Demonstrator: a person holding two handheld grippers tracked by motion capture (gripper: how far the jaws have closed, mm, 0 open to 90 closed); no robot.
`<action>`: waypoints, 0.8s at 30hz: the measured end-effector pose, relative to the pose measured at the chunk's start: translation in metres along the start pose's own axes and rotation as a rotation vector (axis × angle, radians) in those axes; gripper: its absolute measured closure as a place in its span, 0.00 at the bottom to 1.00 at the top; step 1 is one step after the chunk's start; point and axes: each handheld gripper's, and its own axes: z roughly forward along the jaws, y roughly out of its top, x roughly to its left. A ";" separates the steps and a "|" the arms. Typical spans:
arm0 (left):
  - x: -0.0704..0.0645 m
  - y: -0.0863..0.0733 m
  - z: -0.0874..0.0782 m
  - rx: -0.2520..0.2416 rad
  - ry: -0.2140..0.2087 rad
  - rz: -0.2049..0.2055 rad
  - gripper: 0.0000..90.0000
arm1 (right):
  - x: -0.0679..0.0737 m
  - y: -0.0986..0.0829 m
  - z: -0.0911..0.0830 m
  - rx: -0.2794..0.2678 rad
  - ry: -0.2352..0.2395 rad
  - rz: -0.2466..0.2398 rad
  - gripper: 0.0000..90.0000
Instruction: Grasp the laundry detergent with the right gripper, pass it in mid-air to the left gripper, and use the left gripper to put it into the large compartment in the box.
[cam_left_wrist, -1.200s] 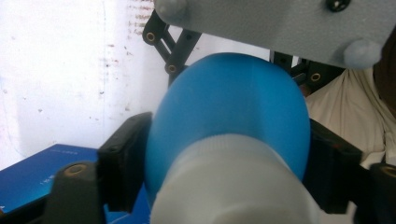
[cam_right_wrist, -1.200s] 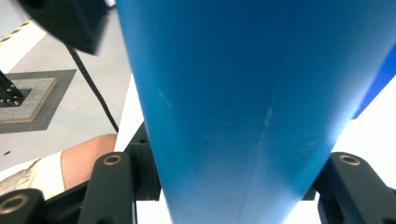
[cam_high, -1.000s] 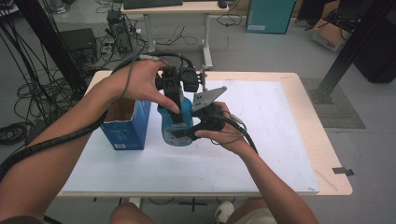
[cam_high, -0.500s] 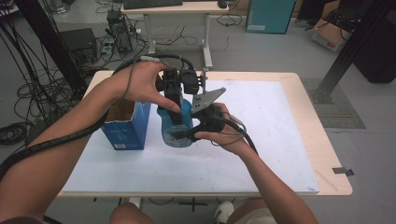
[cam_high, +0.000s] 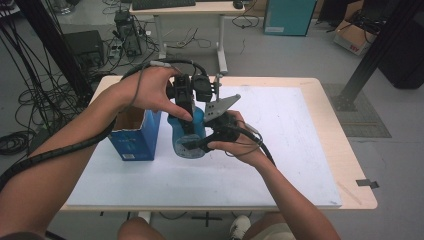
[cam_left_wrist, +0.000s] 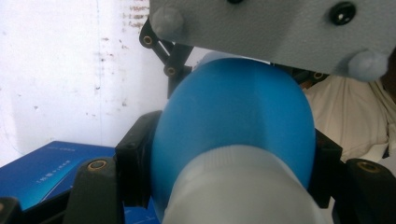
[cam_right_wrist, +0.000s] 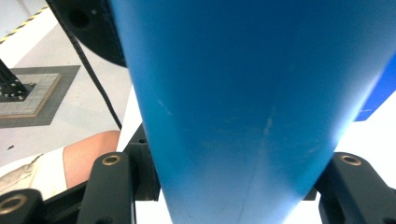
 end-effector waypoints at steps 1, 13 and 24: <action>0.000 0.000 0.000 -0.002 0.000 0.000 0.40 | 0.000 0.000 0.000 -0.001 0.002 0.000 0.47; 0.000 0.000 0.005 -0.013 -0.006 -0.002 0.40 | -0.001 -0.003 0.003 -0.001 0.021 0.005 0.46; 0.000 0.000 0.003 -0.012 0.007 -0.001 0.41 | -0.002 -0.002 0.002 -0.006 0.013 0.001 0.46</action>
